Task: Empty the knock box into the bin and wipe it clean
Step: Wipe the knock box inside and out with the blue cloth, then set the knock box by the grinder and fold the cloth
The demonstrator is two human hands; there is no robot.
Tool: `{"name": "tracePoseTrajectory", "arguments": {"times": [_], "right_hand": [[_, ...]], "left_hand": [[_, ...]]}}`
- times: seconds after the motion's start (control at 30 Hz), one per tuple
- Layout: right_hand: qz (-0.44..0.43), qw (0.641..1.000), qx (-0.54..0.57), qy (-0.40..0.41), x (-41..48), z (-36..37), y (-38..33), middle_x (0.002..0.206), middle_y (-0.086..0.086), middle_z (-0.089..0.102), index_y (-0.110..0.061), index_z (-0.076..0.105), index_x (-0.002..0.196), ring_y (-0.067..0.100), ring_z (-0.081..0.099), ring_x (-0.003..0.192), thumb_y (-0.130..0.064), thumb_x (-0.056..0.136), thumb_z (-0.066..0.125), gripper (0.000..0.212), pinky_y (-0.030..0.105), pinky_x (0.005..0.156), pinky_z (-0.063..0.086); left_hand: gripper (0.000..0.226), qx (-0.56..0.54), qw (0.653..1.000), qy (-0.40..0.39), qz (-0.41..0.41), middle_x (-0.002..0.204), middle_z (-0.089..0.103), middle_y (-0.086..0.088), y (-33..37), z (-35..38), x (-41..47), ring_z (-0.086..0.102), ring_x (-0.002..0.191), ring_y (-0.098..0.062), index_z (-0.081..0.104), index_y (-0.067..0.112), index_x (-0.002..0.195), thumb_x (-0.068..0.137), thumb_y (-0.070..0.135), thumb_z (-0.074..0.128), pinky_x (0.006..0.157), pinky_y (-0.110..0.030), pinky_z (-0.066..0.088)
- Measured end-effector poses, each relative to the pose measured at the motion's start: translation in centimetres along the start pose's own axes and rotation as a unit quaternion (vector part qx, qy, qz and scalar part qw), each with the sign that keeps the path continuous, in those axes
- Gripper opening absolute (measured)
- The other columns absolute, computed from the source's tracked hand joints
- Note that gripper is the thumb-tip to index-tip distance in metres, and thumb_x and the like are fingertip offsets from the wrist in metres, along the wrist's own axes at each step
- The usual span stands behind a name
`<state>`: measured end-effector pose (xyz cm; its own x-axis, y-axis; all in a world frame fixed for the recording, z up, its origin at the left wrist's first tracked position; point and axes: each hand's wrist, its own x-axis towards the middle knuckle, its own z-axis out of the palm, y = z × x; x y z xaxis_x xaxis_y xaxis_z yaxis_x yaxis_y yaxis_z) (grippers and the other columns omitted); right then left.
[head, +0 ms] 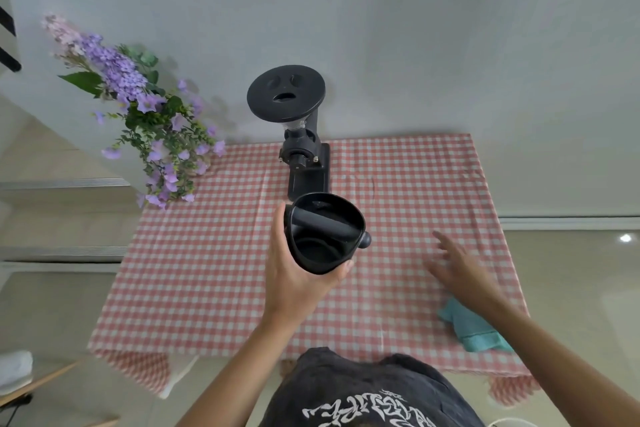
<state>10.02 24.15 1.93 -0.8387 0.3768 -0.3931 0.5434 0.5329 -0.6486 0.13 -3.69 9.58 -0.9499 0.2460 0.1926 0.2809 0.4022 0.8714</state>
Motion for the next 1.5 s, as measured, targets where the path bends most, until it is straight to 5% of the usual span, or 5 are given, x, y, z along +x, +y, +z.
{"name": "tracePoseTrajectory", "arguments": {"times": [0.13,0.3,0.5,0.83,1.5], "right_hand": [[-0.115,0.957,0.222,-0.149,-2.6,0.3,-10.2,0.124,-0.002,0.063,-0.042,0.02,0.155,0.013,0.073,0.1,-0.065,0.084,0.056,0.083,0.031,0.071,0.063],[-0.159,0.96,0.183,-0.137,-2.3,1.5,-13.9,0.109,-0.007,0.063,-0.06,0.026,0.14,0.016,0.071,0.091,-0.027,0.091,0.072,0.075,0.037,0.07,0.064],[-0.119,0.98,0.075,-0.14,0.7,3.3,-13.7,0.114,-0.008,0.066,-0.045,0.025,0.153,0.009,0.071,0.098,-0.033,0.087,0.077,0.085,0.04,0.094,0.058],[-0.118,0.986,0.013,-0.117,8.4,9.4,-15.0,0.114,-0.009,0.056,-0.074,0.017,0.138,0.008,0.068,0.1,-0.03,0.087,0.075,0.09,0.04,0.092,0.057],[-0.055,0.994,-0.085,-0.036,15.0,14.4,-14.0,0.124,0.007,0.053,-0.041,0.025,0.154,0.02,0.069,0.099,-0.02,0.092,0.07,0.08,0.044,0.084,0.06]], "left_hand": [[0.123,-0.01,1.0,-0.007,-0.026,0.151,0.05,0.025,-0.3,0.2,-0.5,0.053,0.138,0.001,0.016,0.053,0.157,0.064,0.054,0.096,0.106,-0.023,0.054],[0.13,-0.044,0.992,-0.088,-0.08,0.163,0.042,0.005,-2.7,-0.3,-0.4,0.046,0.149,-0.016,0.008,0.039,0.164,0.069,0.056,0.095,0.114,-0.047,0.051],[0.112,0.031,0.966,-0.23,-0.11,0.149,0.024,0.054,-7.8,-3.5,1.8,0.04,0.127,0.027,-0.006,0.081,0.142,0.07,0.075,0.08,0.102,-0.01,0.042],[0.111,0.125,0.951,-0.274,-0.068,0.129,0.049,0.0,-15.3,-4.5,8.8,0.059,0.111,-0.011,0.018,0.037,0.167,0.083,0.034,0.09,0.102,-0.036,0.058],[0.08,0.181,0.94,-0.288,-0.036,0.122,0.068,-0.016,-21.5,-1.1,14.2,0.066,0.109,-0.027,0.028,0.021,0.167,0.1,0.016,0.072,0.101,-0.042,0.056]]}}
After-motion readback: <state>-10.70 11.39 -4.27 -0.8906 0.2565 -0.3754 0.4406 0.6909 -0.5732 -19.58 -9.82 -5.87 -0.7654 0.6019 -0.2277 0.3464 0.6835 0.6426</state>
